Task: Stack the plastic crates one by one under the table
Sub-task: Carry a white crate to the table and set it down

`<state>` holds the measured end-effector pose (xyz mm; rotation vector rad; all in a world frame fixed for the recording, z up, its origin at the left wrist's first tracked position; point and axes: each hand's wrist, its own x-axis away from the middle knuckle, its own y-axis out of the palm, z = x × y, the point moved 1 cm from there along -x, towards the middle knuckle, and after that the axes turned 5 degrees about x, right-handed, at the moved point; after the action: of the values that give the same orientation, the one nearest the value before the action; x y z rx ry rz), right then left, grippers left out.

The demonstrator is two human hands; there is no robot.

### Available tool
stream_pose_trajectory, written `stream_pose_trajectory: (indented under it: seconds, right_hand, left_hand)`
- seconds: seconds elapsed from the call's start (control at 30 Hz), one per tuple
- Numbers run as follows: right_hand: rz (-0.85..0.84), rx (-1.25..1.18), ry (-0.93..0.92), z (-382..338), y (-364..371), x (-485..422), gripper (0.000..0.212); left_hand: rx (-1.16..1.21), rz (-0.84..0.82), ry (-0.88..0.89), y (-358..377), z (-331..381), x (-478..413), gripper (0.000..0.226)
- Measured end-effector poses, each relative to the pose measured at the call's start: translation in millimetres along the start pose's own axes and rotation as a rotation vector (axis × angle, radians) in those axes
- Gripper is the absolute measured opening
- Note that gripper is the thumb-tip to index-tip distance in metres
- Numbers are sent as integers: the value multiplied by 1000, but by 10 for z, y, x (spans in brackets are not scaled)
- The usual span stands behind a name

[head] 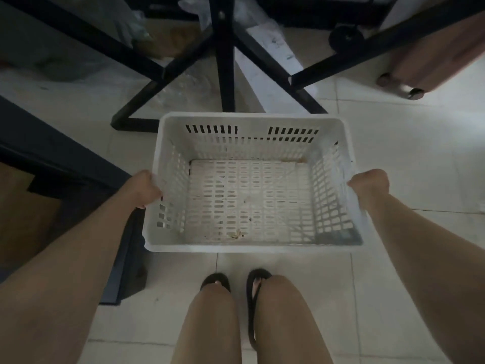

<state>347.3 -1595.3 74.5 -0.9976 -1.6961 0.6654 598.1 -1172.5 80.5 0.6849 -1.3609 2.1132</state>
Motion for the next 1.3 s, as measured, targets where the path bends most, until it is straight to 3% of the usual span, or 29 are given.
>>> stream_pose_trajectory:
  seconds: [0.13, 0.23, 0.33, 0.47, 0.57, 0.63, 0.77, 0.97, 1.1, 1.2, 1.3]
  right_hand:
    - [27, -15, -15, 135, 806, -657, 14]
    - [42, 0, -10, 296, 1392, -1081, 22]
    - [6, 114, -50, 354, 1810, -1416, 18]
    - [-16, 244, -165, 204, 1858, -1594, 20]
    - [-141, 444, -218, 11, 1656, -1295, 19]
    - [-243, 510, -252, -180, 1446, -953, 19]
    - [-419, 535, -309, -565, 861, -184, 17]
    - [-552, 588, -506, -1066, -236, 922, 13]
    - [-549, 666, -614, -1390, -901, 1513, 16]
    - [-509, 726, -705, -1651, -1300, 1893, 6]
    - [-416, 859, -819, -1852, -1564, 2254, 16]
  left_hand:
    - [-21, 4, -20, 494, -146, -830, 41]
    - [-85, 10, -11, 838, -269, -1382, 52]
    - [-163, -21, -10, 1106, -398, -1859, 52]
    - [-55, -124, -96, 1156, -359, -2101, 50]
    - [-133, -179, -102, 978, -148, -1788, 66]
    - [-269, -131, -33, 785, -3, -1495, 77]
    - [-434, -59, 63, 195, 333, -719, 69]
    - [-431, -68, 85, -776, 840, 560, 62]
    - [-425, -75, 132, -1325, 1105, 1353, 55]
    - [-426, 0, 158, -1671, 1215, 1868, 49]
    - [-419, 81, 172, -1810, 1184, 2374, 44]
